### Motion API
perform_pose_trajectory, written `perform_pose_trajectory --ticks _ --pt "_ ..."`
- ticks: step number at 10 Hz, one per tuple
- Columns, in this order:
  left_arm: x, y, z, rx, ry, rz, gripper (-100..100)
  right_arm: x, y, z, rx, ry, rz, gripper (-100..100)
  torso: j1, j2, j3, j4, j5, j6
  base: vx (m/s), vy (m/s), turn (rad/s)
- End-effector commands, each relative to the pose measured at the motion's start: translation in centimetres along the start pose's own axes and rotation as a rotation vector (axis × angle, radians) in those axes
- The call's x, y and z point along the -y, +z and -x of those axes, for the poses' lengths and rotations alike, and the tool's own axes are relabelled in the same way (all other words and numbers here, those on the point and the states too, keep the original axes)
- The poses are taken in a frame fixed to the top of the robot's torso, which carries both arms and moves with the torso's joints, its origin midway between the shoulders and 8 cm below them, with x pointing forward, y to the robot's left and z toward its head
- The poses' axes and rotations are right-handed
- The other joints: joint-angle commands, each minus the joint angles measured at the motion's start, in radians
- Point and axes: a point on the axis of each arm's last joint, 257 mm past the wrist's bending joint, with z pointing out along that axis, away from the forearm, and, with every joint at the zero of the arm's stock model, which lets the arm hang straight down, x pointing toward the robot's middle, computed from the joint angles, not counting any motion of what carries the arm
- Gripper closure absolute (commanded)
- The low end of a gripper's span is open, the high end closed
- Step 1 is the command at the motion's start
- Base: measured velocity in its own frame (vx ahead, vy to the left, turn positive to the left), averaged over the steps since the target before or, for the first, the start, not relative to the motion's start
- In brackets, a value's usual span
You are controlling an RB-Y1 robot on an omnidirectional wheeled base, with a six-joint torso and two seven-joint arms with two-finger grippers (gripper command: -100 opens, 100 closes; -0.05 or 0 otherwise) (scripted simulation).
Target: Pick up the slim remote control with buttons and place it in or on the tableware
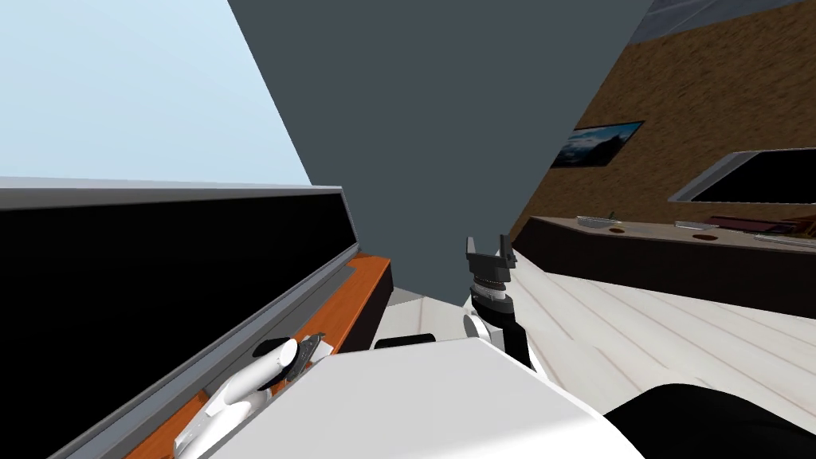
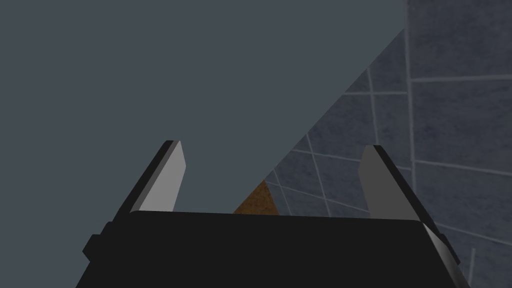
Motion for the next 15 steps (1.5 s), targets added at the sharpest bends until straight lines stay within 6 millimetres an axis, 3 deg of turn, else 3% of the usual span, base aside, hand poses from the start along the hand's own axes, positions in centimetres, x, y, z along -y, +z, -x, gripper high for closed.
perform_pose_trajectory --ticks 1,2,6,7,8,9,10,13,14,15 --pt "-2.3 0.4 -0.4 -0.032 0.010 0.061 -100 0.0 0.0 0.0 0.000 0.000 0.000 0 0.000 0.000 0.000 0.000 0.000 0.000 0.064 0.074 -0.155" --pt "-2.3 0.4 -0.4 -0.032 0.010 0.061 -100 0.0 0.0 0.0 0.000 0.000 0.000 0 0.000 -0.001 0.000 0.000 0.000 0.000 0.055 0.068 -0.095" --pt "-8.2 0.6 -2.3 -0.124 0.027 0.216 -100 0.0 0.0 0.0 0.000 0.000 0.000 0 0.003 -0.004 -0.002 -0.001 0.001 0.000 0.089 0.111 -0.184" --pt "-9.1 0.6 -2.8 -0.140 0.028 0.236 -100 0.0 0.0 0.0 0.000 0.000 0.000 0 0.004 -0.004 -0.002 -0.001 0.001 0.000 0.072 0.133 -0.073" --pt "-8.6 0.7 -2.2 -0.128 0.027 0.220 -100 0.0 0.0 0.0 0.000 0.000 0.000 0 0.004 -0.003 -0.002 -0.001 0.001 0.000 0.030 0.057 -0.015" --pt "-8.8 0.7 -2.3 -0.131 0.028 0.224 0 0.0 0.0 0.0 0.000 0.000 0.000 0 -0.001 0.000 0.000 0.000 0.000 0.000 0.006 0.012 0.000" --pt "-8.7 1.6 -3.3 -0.129 0.022 0.221 -100 0.0 0.0 0.0 0.000 0.000 0.000 0 -0.004 0.001 0.001 0.000 -0.001 0.000 -0.011 0.027 -0.050" --pt "-8.6 2.9 -4.9 -0.127 0.014 0.218 -100 0.0 0.0 0.0 0.000 0.000 0.000 0 -0.004 0.004 0.002 0.001 -0.001 0.000 -0.023 0.023 -0.078" --pt "-8.7 2.6 -4.6 -0.129 0.016 0.220 -100 0.0 0.0 0.0 0.000 0.000 0.000 0 -0.004 0.004 0.002 0.001 -0.001 0.000 -0.005 0.005 -0.016" --pt "-8.6 2.7 -4.6 -0.127 0.015 0.218 100 0.0 0.0 0.0 0.000 0.000 0.000 0 -0.005 0.003 0.002 0.001 -0.001 0.000 0.000 0.000 0.000"
